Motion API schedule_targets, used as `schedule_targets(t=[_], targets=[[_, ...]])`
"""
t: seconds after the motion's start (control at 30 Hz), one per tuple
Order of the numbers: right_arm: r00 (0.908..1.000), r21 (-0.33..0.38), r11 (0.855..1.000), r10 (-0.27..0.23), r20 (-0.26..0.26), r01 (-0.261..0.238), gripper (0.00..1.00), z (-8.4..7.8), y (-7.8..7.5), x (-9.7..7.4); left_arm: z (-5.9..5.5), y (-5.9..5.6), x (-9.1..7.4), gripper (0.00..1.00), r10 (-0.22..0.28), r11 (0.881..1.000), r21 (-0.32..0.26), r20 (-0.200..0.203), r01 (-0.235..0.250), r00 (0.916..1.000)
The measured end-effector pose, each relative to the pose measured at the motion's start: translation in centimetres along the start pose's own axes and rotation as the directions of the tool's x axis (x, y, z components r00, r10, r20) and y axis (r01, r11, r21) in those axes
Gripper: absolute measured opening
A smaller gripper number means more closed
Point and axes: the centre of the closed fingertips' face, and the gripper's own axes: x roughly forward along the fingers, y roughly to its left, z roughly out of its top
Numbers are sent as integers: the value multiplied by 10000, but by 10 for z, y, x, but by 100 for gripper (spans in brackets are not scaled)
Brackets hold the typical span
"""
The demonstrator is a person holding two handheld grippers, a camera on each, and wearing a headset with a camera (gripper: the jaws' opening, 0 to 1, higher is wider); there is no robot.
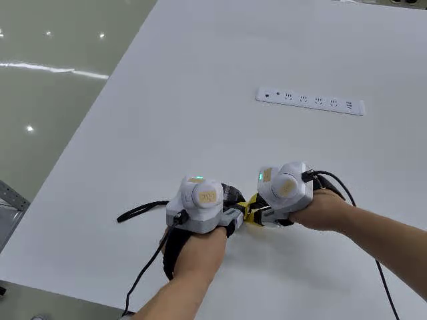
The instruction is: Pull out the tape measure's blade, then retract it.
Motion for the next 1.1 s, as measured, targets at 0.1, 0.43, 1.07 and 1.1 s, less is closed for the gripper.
schedule_targets(t=[0.1,0.43,1.07,1.1], targets=[[10000,52,10000,-61,16,60,12,0,0,0,0,0,0,58,12,10000,7,18,-12,10000],[9999,150,9998,-92,95,91,13,0,0,0,0,0,0,59,39,10000,75,9,-39,10000],[9913,1700,9825,-933,929,765,28,2,-1,-12,3,-6,-5,74,-357,9973,652,102,349,9993],[9898,1806,9800,-1022,993,830,30,3,0,-14,3,-5,-7,76,-391,9969,691,82,384,9992]])
